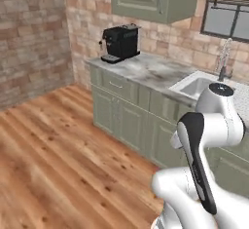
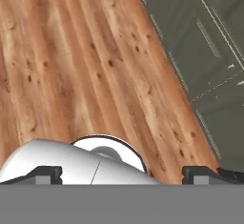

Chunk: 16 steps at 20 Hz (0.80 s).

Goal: Restock the sink supplies by placing the sponge and soap dispenser on the counter and next to the sink. Make sure the soap dispenser is upright.

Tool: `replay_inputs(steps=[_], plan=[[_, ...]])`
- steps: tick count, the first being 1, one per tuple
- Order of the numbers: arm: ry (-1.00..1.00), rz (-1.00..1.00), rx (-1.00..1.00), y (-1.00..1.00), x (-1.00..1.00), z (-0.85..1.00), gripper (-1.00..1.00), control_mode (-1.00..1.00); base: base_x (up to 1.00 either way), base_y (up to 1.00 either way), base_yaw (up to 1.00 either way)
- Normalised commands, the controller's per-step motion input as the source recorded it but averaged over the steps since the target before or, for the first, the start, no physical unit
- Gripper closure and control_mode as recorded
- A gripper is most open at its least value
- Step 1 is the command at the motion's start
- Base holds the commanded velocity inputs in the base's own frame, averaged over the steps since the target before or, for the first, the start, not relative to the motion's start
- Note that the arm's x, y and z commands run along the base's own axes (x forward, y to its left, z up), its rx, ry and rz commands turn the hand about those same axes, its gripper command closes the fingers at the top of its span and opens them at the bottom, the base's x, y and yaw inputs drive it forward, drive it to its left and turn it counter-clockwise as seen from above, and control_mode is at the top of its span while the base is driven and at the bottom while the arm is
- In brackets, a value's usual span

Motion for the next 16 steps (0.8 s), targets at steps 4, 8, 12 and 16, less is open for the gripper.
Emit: replay_inputs(steps=[4,8,12,16], plan=[[0.00,0.00,0.00,0.00,0.00,0.00,-1.00,1.00,-0.41,0.01,0.73],[0.00,0.00,0.00,0.00,0.00,0.00,-1.00,1.00,-0.41,0.31,0.62],[0.00,0.00,0.00,0.00,0.00,0.00,-1.00,1.00,-0.29,0.48,0.52],[0.00,0.00,0.00,0.00,0.00,0.00,-1.00,1.00,-0.05,0.86,0.43]])
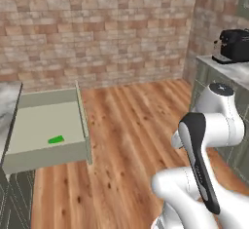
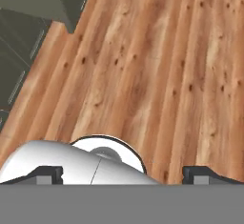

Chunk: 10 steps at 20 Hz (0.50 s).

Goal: Restock the sink supplies by placing the sponge and soap dispenser on the counter and next to the sink. Make sure the soap dispenser is upright.

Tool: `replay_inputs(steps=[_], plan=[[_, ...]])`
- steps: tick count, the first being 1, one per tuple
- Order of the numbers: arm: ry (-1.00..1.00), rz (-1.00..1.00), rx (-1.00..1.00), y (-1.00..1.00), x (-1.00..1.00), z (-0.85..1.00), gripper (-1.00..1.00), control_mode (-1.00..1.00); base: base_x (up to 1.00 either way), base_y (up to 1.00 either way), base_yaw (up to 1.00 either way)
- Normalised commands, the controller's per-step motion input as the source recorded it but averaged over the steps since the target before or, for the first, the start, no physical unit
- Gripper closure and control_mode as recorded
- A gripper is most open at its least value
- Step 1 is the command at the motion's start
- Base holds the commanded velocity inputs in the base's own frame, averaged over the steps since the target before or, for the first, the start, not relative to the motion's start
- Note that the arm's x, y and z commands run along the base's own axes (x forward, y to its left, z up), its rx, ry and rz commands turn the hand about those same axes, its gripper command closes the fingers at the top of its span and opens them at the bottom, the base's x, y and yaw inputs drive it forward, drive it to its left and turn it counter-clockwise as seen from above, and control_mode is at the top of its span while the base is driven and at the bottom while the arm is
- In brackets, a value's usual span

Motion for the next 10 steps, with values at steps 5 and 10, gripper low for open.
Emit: replay_inputs(steps=[5,10], plan=[[0.00,0.00,0.00,0.00,0.00,0.00,-1.00,1.00,0.00,1.00,0.34],[0.00,0.00,0.00,0.00,0.00,0.00,-1.00,1.00,0.00,0.89,0.27]])
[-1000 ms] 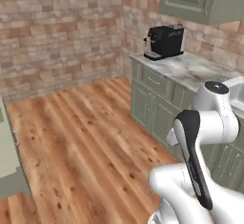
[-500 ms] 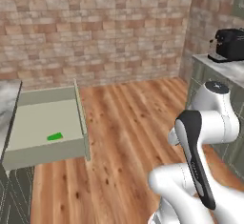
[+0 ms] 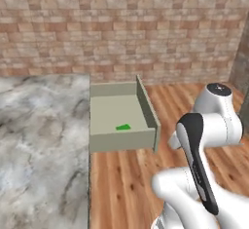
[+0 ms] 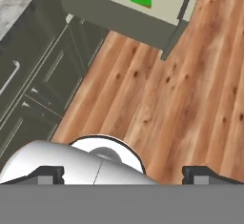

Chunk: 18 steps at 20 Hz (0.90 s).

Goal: Restock the sink supplies by placing the sponge and soap dispenser on the counter and next to the sink. Make sure the soap dispenser is upright.

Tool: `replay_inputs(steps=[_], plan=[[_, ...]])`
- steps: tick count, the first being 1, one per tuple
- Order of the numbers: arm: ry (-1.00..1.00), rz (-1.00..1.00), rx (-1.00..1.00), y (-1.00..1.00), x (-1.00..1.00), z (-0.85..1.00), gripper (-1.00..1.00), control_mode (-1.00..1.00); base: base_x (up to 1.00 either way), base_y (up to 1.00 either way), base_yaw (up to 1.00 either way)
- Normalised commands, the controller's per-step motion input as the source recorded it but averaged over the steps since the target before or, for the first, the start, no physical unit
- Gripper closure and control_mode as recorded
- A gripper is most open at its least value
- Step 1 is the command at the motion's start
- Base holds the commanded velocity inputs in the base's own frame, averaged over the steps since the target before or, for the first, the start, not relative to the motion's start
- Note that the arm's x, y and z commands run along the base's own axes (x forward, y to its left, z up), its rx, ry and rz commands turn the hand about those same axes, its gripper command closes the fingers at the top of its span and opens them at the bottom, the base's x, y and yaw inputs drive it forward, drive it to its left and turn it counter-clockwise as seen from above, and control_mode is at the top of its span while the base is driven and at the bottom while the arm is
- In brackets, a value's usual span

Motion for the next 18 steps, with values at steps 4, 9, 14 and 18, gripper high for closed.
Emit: replay_inputs(steps=[4,9,14,18], plan=[[0.00,0.00,0.00,0.00,0.00,0.00,-1.00,1.00,0.11,0.09,0.28],[0.00,0.00,0.00,0.00,0.00,0.00,-1.00,1.00,0.45,0.00,0.27],[0.00,0.00,0.00,0.00,0.00,0.00,-1.00,1.00,0.52,0.00,0.21],[0.00,0.00,0.00,0.00,0.00,0.00,-1.00,1.00,0.52,0.00,0.17]])
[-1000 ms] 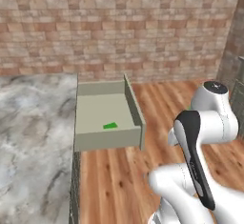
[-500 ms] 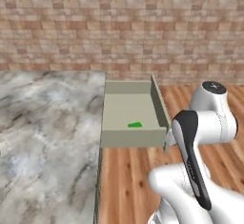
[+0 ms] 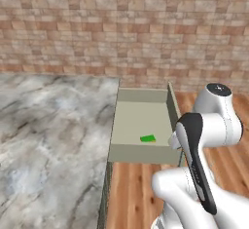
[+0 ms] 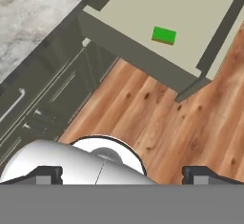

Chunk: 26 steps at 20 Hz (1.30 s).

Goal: Restock the sink supplies by placing the sponge and soap dispenser on the counter and next to the sink. Make sure the soap dispenser is upright.

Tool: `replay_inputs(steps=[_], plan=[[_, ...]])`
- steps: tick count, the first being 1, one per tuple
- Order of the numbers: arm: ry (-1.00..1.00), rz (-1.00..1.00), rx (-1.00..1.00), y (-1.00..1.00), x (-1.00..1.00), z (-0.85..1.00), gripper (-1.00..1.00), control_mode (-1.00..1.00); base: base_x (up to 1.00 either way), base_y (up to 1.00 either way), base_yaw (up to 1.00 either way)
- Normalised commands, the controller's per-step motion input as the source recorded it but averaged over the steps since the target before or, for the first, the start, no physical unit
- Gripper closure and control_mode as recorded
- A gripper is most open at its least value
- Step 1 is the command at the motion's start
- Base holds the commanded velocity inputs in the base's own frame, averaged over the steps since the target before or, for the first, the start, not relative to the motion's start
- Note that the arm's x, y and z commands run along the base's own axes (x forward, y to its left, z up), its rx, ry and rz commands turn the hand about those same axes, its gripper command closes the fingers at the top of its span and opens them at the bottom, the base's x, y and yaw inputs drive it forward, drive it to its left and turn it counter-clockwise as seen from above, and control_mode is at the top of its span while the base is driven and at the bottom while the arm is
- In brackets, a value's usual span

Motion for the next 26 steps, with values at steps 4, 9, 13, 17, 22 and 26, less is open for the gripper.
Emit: replay_inputs(steps=[4,9,13,17,22,26], plan=[[0.00,0.00,0.00,0.00,0.00,0.00,-1.00,1.00,0.44,0.00,0.17],[0.00,0.00,0.00,0.00,0.00,0.00,-1.00,1.00,0.13,0.08,0.09],[0.00,0.00,0.00,0.00,0.00,0.00,-1.00,1.00,0.03,0.31,0.00],[0.00,0.00,0.00,0.00,0.00,0.00,-1.00,1.00,0.41,0.52,-0.09],[0.00,0.00,0.00,0.00,0.00,0.00,-1.00,1.00,0.37,0.43,-0.09],[0.00,0.00,0.00,0.00,0.00,0.00,-1.00,1.00,0.33,0.20,-0.12]])
